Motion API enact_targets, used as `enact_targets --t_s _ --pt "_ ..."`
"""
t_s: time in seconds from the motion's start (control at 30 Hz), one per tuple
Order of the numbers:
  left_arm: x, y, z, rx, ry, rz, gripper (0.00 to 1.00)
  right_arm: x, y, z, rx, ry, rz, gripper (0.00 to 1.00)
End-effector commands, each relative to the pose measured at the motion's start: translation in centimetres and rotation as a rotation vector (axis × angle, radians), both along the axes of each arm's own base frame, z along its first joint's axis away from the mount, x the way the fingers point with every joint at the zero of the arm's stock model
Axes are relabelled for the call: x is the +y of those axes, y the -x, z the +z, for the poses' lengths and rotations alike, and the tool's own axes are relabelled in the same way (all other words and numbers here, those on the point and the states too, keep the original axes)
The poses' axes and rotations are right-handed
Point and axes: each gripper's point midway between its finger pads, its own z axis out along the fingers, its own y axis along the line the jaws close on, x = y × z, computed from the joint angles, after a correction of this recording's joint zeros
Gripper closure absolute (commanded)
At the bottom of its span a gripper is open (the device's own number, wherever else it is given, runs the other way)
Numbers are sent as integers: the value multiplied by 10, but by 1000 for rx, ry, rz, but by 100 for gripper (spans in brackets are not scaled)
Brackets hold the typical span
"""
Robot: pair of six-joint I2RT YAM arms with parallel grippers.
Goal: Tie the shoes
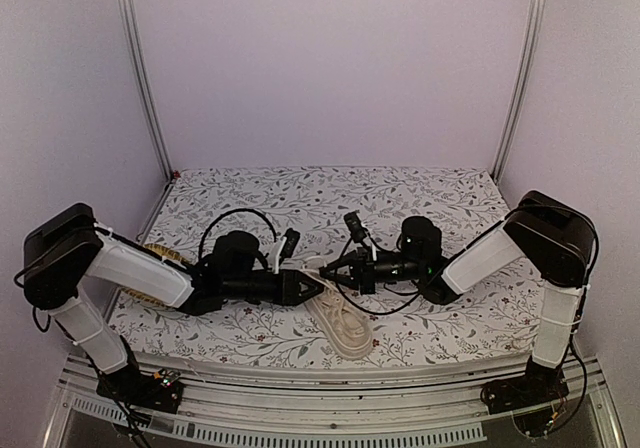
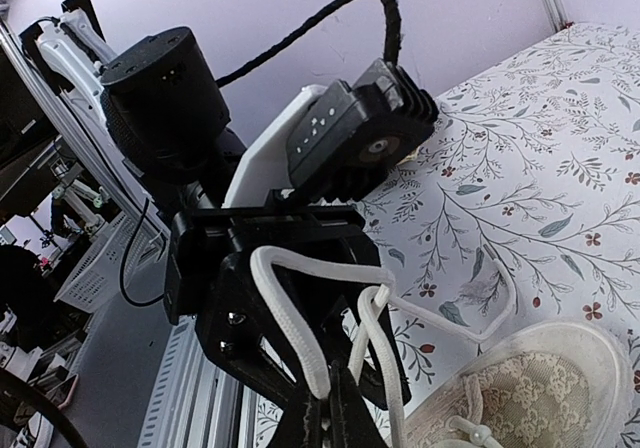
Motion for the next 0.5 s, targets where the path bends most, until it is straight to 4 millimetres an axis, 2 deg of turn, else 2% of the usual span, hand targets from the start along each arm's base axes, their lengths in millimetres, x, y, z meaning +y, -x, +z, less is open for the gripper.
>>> enact_targets --t_s 0.0,0.37,0.47 --pt "-8 -19 12 -81 47 31 69 2 -3 0 -9 -14 8 98" --pt "-11 -28 3 -112 82 64 70 1 -8 -4 -5 -6 -30 98" --pt "-11 -27 6 -131 106 63 69 -3 -13 -4 -12 -9 -70 98"
